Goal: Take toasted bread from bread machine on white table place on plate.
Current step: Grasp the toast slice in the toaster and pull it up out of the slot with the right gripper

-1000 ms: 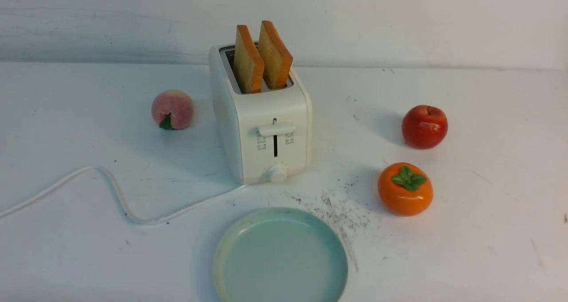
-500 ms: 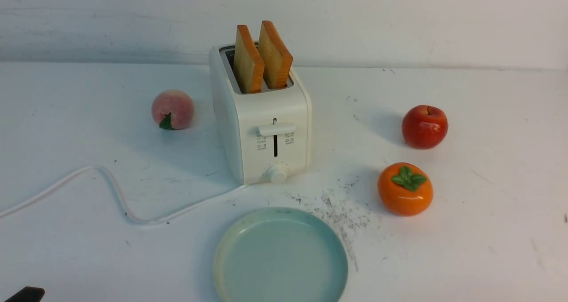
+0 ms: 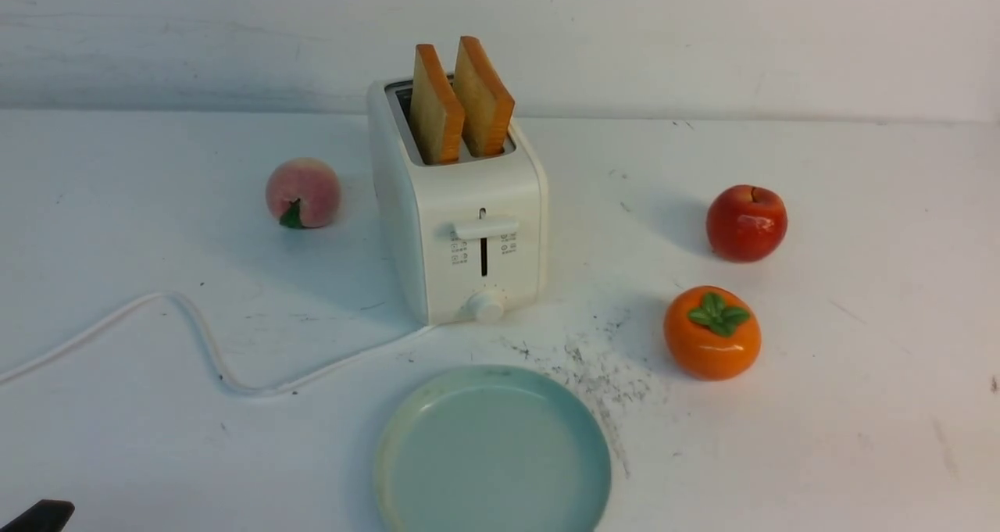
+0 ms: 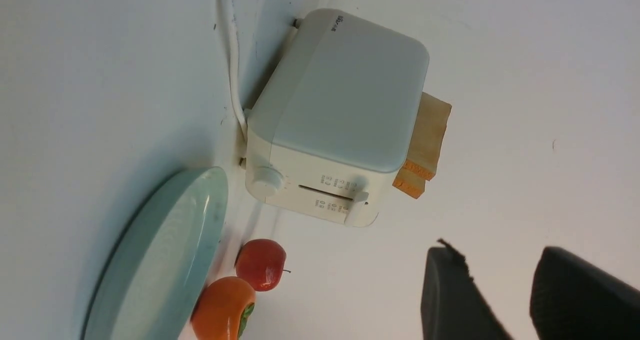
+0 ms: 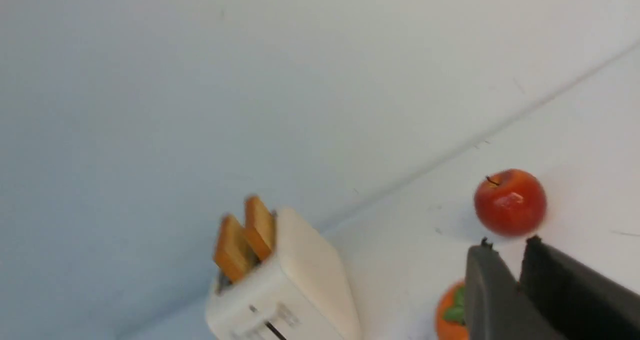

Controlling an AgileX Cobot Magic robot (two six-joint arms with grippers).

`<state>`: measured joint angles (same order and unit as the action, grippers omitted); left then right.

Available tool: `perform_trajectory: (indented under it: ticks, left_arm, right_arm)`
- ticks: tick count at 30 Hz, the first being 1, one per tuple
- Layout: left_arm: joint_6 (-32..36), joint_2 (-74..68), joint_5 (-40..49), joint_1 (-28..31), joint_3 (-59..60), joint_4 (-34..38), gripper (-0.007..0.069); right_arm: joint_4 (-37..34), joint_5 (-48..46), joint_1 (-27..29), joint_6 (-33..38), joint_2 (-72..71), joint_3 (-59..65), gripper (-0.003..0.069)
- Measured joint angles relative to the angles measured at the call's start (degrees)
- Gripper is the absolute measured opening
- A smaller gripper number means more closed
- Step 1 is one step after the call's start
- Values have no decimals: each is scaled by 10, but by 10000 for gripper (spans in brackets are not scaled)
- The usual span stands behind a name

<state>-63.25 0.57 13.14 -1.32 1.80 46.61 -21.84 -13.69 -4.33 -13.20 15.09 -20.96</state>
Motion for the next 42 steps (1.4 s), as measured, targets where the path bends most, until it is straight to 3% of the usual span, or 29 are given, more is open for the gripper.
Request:
perform_trajectory:
  ticks: [4, 6, 7, 11, 17, 20, 24, 32, 35, 42]
  left_arm:
    - [20, 0, 0, 0, 0, -1, 238]
    - [34, 0, 0, 0, 0, -1, 238]
    - [53, 0, 0, 0, 0, -1, 238]
    - [68, 0, 0, 0, 0, -1, 238]
    - [71, 0, 0, 0, 0, 0, 238]
    - [71, 0, 0, 0, 0, 2, 238]
    - [71, 0, 0, 0, 0, 2, 238]
    - [71, 0, 7, 0, 0, 3, 238]
    - [72, 0, 10, 0, 0, 0, 238]
    - [72, 0, 13, 0, 0, -25, 238]
  right_arm:
    - [51, -161, 0, 38, 153, -107, -13]
    - [72, -237, 0, 45, 218, -155, -17]
    - [93, -327, 0, 49, 298, -202, -17]
    - [79, -421, -3, 73, 430, -277, -16]
    - [-130, -351, -102, 290, 566, -393, -8]
    - [-170, -300, -162, 364, 654, -485, -8]
    - [-138, -280, -195, 380, 770, -625, -6]
    - [-121, -291, -200, 382, 909, -823, 19]
    - [-123, -271, -200, 382, 934, -867, 67]
    - [-152, -162, -200, 382, 986, -885, 331]
